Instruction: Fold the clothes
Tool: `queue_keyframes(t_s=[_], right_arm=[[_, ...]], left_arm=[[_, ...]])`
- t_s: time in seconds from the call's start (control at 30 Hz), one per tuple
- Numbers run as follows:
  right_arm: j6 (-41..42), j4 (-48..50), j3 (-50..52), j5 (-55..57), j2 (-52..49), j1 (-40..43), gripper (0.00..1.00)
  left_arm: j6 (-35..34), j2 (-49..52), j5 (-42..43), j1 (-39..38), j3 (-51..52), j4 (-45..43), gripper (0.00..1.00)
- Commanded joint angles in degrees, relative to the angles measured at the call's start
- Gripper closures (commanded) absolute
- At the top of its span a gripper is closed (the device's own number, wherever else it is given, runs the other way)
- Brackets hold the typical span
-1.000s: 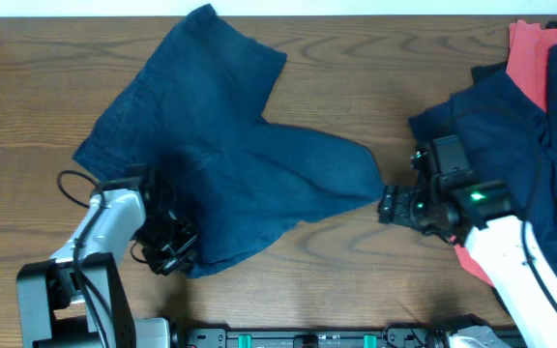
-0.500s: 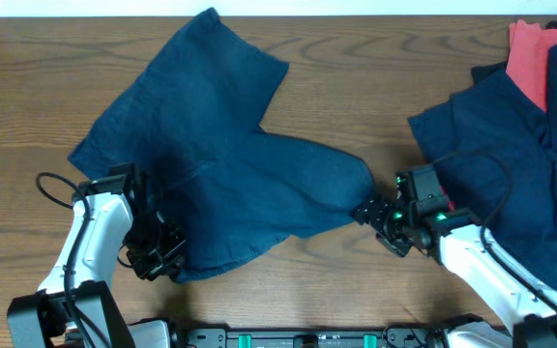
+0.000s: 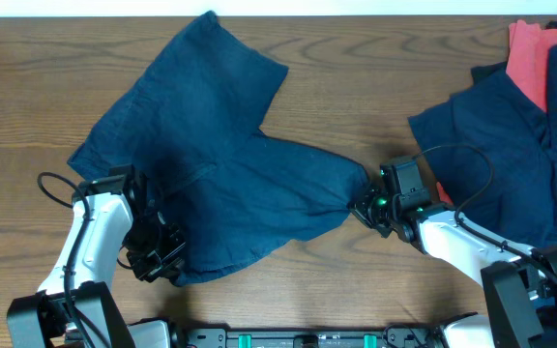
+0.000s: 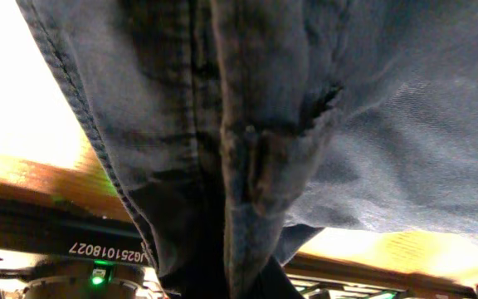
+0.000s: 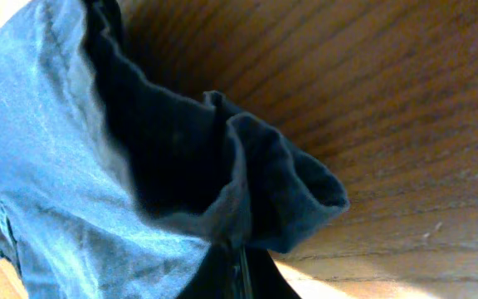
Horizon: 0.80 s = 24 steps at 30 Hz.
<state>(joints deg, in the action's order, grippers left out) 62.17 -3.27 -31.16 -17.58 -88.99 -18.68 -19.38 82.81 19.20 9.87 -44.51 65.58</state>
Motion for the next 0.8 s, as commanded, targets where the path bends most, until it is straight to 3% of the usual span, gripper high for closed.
queue_keyframes(t_s=[0.0, 0.17, 0.43, 0.63, 0.77], right_arm=[[-6.03, -3.10, 1.22, 5.38, 2.23, 3.28, 0.99], [-16.44, -15.50, -3.54, 5.62, 15.10, 12.63, 0.99], [-30.36, -43.06, -19.12, 10.93, 31.36, 27.41, 0.99], [-33.86, -59.17, -25.49, 12.20, 35.15, 29.27, 0.99], [-38.51, -59.80, -28.81, 11.13, 35.52, 28.96, 0.99]], left_arm=[[2.25, -0.72, 2.54, -0.02, -1.05, -0.85, 0.94], [6.27, -2.75, 14.36, -4.68, -1.29, -6.40, 0.94], [5.86, -10.75, 14.88, -18.38, -1.55, -5.27, 0.94], [4.24, -21.59, 14.64, -17.90, -1.55, 3.74, 0.94], [3.52, -30.01, 14.67, -16.31, -1.55, 3.61, 0.94]])
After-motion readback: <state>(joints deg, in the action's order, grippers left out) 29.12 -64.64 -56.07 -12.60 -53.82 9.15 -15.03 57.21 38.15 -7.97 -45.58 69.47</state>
